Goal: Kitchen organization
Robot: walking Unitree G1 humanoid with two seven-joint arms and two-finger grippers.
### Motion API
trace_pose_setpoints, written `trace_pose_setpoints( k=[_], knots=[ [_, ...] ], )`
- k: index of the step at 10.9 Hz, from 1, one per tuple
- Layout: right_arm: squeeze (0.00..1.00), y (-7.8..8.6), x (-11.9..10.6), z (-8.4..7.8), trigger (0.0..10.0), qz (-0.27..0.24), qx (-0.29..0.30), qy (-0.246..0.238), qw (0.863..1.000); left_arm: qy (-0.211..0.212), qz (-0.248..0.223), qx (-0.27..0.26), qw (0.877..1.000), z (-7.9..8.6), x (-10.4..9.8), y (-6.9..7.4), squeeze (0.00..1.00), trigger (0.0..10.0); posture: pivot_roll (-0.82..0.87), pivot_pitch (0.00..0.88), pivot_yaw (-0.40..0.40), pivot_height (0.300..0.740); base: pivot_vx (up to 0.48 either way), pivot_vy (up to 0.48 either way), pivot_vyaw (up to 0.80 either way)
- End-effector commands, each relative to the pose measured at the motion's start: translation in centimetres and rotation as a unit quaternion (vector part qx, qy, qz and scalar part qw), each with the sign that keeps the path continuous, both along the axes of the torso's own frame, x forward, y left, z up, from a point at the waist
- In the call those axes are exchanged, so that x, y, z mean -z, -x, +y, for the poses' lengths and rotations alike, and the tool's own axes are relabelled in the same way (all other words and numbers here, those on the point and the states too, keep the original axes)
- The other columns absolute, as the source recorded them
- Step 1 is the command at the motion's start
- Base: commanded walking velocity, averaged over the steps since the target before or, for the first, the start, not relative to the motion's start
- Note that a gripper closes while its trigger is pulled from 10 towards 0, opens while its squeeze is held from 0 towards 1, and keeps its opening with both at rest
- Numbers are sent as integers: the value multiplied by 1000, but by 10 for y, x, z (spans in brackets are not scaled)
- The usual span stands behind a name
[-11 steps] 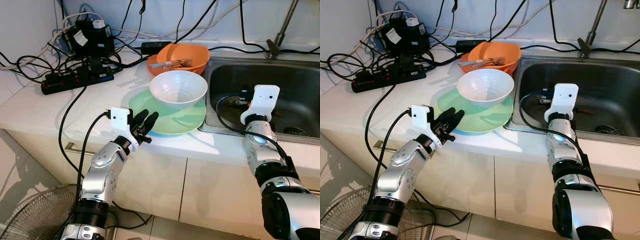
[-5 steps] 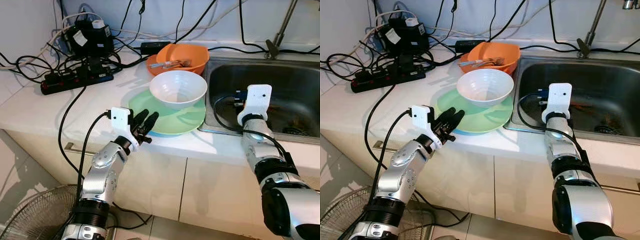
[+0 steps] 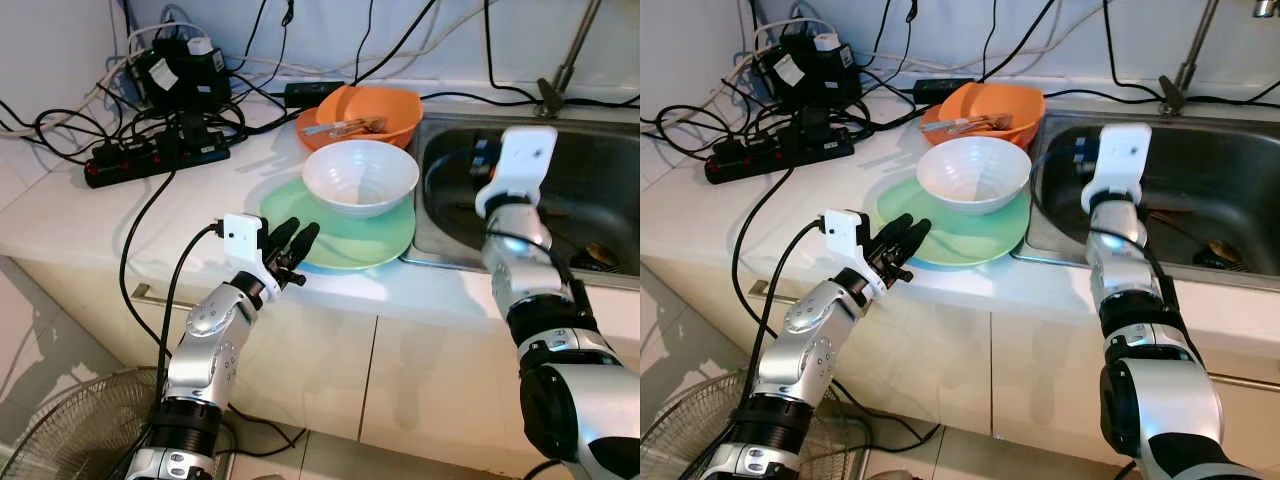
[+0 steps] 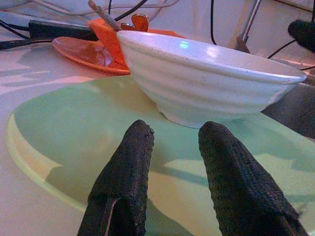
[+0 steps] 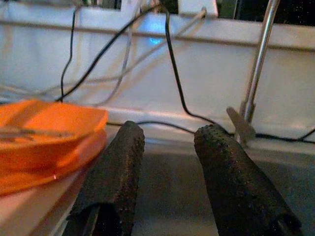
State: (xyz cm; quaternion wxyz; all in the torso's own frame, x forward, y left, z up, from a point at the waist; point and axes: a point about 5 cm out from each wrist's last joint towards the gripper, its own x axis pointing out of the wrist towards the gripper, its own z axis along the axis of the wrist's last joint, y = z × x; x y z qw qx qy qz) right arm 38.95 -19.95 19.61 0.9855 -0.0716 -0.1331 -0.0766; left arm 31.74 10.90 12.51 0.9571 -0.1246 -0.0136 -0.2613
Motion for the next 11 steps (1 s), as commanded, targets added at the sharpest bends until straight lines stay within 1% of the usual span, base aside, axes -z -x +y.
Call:
trace_pose_setpoints(
  k=[1, 2, 3, 4, 5, 6, 8, 9, 10, 11],
  knots=[
    [0, -1, -11, 1, 10000, -18, -3, -3, 1000, -1, 4, -6, 1000, 2, 1, -2, 0, 10000, 78, 0, 67, 740, 0, 0, 0],
    [0, 1, -12, 2, 10000, -26, -9, -7, 1000, 0, 3, -11, 1000, 4, 1, -2, 0, 10000, 77, 0, 65, 740, 0, 0, 0],
    [0, 7, -14, 6, 10000, -51, -30, -23, 998, 1, -5, -27, 1000, 7, -3, -3, 0, 10000, 74, 0, 62, 740, 0, 0, 0],
    [0, 17, -16, 12, 10000, -88, -52, -24, 994, 6, -19, -50, 999, 10, -10, -4, 0, 10000, 70, 0, 62, 740, 0, 0, 0],
    [0, 23, -14, 15, 10000, -99, -58, -24, 993, 8, -32, -61, 998, 13, -17, -4, 0, 10000, 69, 0, 63, 740, 0, 0, 0],
    [0, 26, -10, 16, 10000, -94, -57, -28, 994, 1, -47, -65, 997, 16, -25, -4, 0, 10000, 68, 0, 66, 740, 0, 0, 0],
    [0, 30, -3, 18, 10000, -79, -57, -34, 995, -24, -75, -69, 994, 34, -50, -7, 0, 10000, 80, 0, 79, 740, 0, 0, 0],
    [0, 30, -2, 20, 10000, -77, -58, -40, 995, -23, -83, -75, 993, 41, -69, -12, 0, 10000, 85, 0, 83, 740, 0, 0, 0],
    [0, 30, -1, 25, 10000, -76, -61, -43, 994, -33, -86, -76, 993, 44, -81, -19, 0, 10000, 85, 0, 91, 740, 0, 0, 0],
    [0, 30, 0, 30, 10000, -73, -63, -47, 994, -17, -82, -65, 994, 41, -90, -27, 1000, 10000, 81, 0, 100, 740, 0, 0, 0]
  ],
)
